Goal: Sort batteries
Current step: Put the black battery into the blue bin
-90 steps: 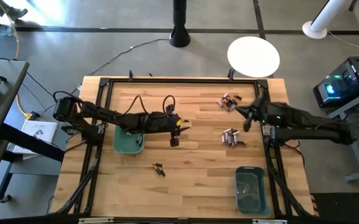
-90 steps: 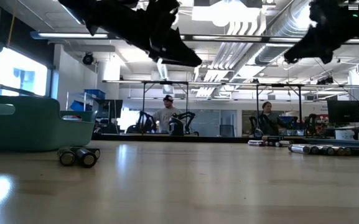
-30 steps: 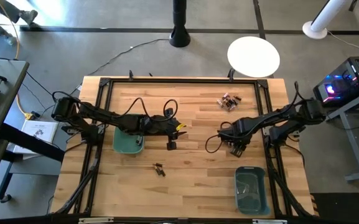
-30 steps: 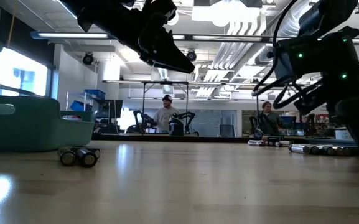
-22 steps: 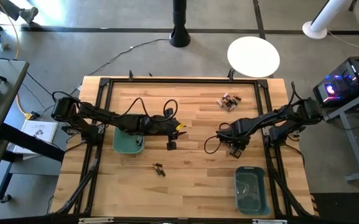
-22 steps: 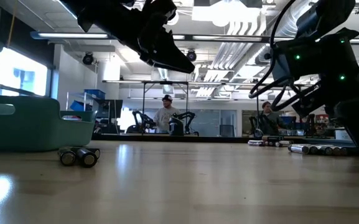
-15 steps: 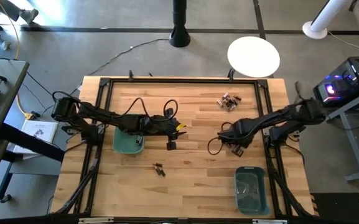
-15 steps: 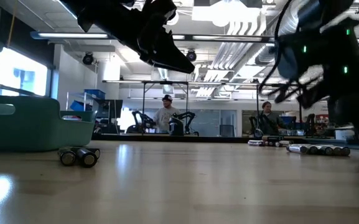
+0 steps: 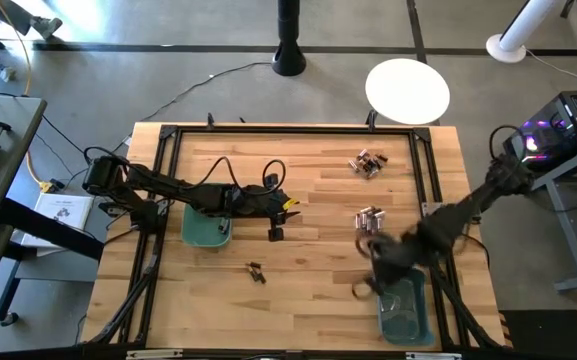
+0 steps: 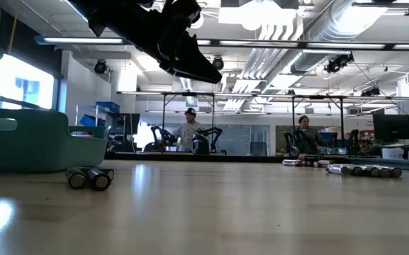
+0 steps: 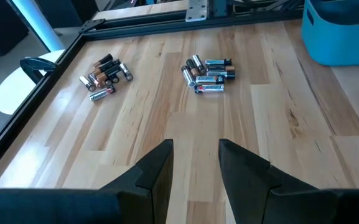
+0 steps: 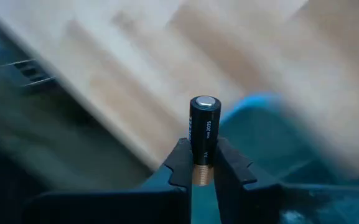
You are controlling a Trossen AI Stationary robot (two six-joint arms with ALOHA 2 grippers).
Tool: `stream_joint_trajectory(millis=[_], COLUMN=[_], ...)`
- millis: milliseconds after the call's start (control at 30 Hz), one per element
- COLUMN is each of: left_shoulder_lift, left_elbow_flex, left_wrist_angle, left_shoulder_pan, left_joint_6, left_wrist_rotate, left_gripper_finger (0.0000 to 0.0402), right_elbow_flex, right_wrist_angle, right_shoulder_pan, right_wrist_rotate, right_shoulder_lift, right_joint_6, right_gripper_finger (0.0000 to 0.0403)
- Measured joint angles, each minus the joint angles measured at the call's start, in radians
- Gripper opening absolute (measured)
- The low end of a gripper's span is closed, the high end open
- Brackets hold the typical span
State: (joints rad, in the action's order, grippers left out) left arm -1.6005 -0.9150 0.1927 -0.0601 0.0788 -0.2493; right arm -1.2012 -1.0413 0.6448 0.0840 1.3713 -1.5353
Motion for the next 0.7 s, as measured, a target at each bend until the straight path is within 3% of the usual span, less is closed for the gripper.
stream_joint_trajectory(millis=[133,267,433,700], left_shoulder_lift=[0.0,0.0,0.0,0.0], left_elbow_flex=[0.0,0.0,0.0,0.0], left_wrist_angle=[0.002,0.002,0.004,0.019], left_shoulder_pan=[0.0,-0.003,-0.013,-0.02], left_joint_6=[0.0,0.0,0.001,0.002], left_wrist_rotate=[0.0,0.0,0.0,0.0], left_gripper_finger=[0.0119,0.0119,0.0119,0.0119], right_elbow_flex=[0.068,0.132,0.226,0.331], right_wrist_angle=[0.053,0.112,0.296,0.405], right_shoulder_pan=[0.154,0.221,0.236,0.235], right_wrist_rotate=[0.025,0.073,0.097,0.155], right_shoulder_lift=[0.058,0.104,0.147,0.208], right_joint_6=[-0.3,-0.485,-0.533,-0.528], right_gripper_finger=[0.002,0.002,0.002,0.002])
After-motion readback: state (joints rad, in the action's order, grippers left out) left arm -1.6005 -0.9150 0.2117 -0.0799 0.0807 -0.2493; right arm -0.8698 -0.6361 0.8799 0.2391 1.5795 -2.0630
